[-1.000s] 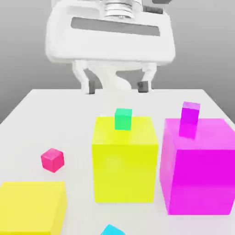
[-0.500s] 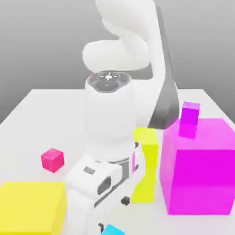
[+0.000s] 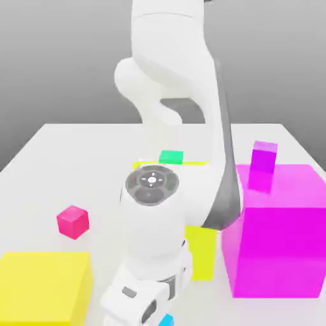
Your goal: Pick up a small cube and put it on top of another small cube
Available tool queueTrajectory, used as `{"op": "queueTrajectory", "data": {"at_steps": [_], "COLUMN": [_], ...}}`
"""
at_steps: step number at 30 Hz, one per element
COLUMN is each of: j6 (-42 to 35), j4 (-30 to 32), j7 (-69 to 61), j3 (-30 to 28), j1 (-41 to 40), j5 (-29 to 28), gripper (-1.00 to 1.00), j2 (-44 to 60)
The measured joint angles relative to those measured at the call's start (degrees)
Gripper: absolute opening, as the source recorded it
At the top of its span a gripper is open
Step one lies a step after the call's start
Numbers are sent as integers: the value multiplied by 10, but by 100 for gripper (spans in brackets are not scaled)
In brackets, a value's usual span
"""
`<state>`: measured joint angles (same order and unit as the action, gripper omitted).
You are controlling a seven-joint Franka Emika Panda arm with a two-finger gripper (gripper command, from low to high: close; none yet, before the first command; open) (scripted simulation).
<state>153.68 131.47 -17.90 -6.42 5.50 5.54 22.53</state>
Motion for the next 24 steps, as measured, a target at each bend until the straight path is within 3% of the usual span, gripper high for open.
{"op": "queueTrajectory", "data": {"at_steps": [8,14,19,24], "j6": [-35,-49,-47,-30], "j4": [88,182,269,360], "j7": [91,157,176,172], "j3": [-129,-178,-211,-251], "j1": [-20,-130,-191,-242], "j5": [-147,-257,-297,-301], "gripper": [-100,-100,-100,-100], "j2": [-143,-262,-345,-411]}}
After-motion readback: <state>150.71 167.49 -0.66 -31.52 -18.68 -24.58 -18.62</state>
